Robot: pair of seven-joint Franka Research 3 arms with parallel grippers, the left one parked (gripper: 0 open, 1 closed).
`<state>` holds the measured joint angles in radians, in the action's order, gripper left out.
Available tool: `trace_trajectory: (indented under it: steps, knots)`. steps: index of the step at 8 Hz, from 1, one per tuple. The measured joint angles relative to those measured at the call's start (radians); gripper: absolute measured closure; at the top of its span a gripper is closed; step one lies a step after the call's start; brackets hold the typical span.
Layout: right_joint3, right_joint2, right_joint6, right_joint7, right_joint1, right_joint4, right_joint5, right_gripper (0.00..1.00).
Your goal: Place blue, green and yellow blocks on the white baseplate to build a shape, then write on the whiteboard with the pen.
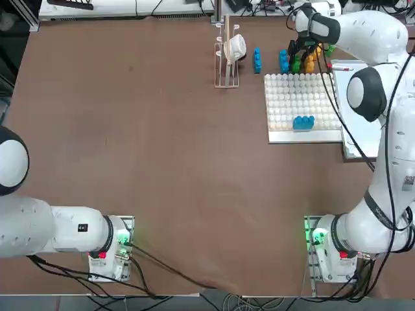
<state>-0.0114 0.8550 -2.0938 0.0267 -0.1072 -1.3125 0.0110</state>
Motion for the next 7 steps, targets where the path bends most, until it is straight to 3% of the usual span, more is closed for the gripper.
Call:
trace_trajectory:
  steps: [3,6,7]
  knots:
    - [0.0,0.0,-0.003,0.003,-0.002,0.0,0.004,0.39]
    - [0.0,0.0,-0.015,0.002,-0.002,0.0,0.004,0.6]
    - [0.0,0.0,-0.016,0.002,-0.002,0.0,0.004,0.6]
